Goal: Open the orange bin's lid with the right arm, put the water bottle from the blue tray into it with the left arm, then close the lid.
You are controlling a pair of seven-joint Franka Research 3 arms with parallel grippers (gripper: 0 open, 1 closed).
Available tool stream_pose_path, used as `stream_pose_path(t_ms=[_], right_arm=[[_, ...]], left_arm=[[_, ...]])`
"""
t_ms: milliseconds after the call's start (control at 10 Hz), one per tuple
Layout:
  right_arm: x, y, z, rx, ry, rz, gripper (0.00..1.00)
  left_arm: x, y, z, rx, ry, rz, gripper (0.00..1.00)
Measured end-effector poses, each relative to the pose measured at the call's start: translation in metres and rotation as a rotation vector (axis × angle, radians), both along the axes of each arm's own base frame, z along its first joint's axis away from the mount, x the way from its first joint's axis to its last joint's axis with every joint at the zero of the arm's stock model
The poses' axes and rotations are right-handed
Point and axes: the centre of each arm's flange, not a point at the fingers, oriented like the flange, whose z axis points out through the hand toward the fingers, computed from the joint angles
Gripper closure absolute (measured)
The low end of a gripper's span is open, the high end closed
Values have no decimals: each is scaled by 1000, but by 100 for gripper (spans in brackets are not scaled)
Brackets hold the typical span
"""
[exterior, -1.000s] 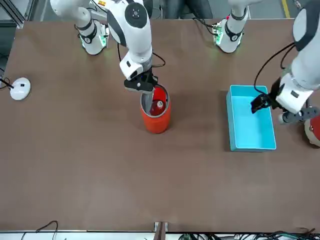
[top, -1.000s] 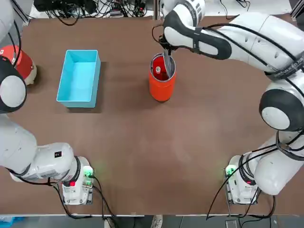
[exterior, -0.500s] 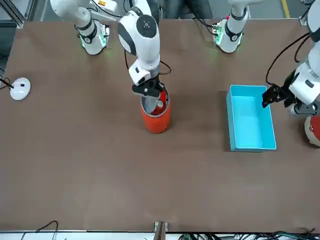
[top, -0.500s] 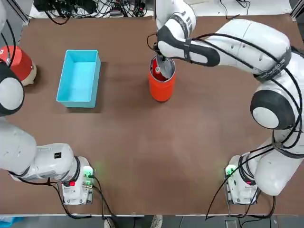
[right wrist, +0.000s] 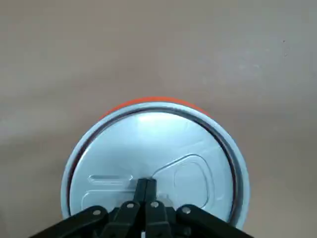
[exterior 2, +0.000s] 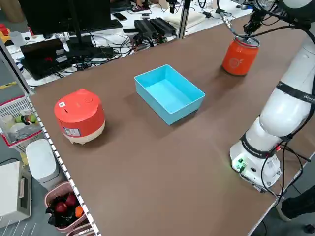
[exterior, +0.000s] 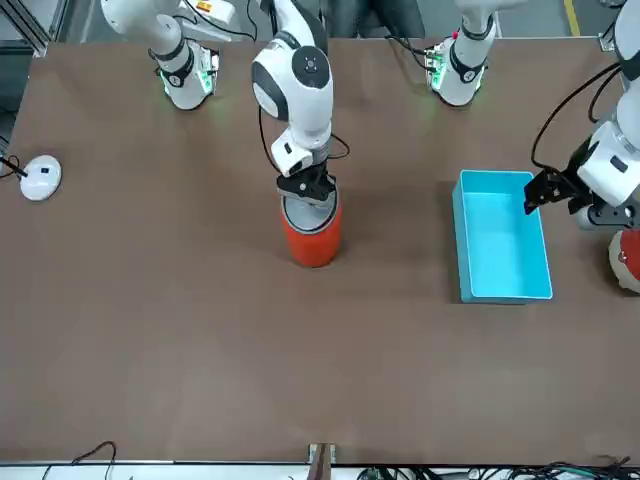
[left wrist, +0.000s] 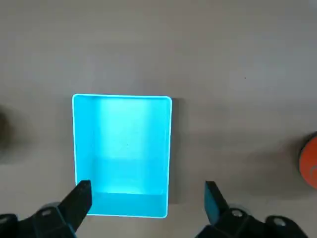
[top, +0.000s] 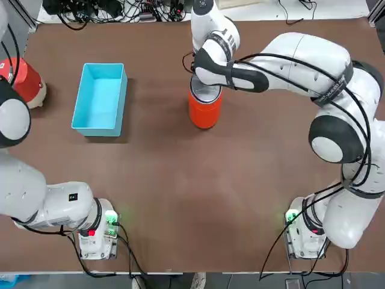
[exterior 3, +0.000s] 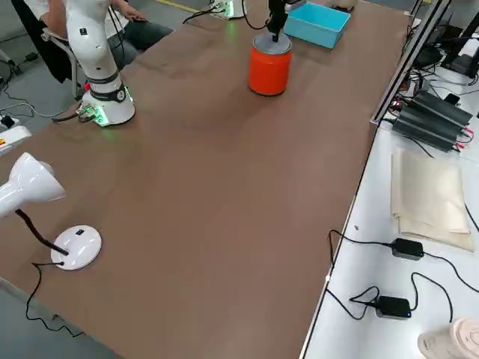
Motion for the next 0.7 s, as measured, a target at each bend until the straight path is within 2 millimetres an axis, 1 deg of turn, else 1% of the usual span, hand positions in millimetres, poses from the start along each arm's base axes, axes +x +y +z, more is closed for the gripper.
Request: stream_pose_path(t_ms=[200,700], right_arm=[[-2,4,-6,-18,-23,-8,99],[-5,9,-11,-41,-51,-11,99]], left_arm=[[0,-3,1,0,-2,-4,0],[-1,-2,1,0,3,-3,0]])
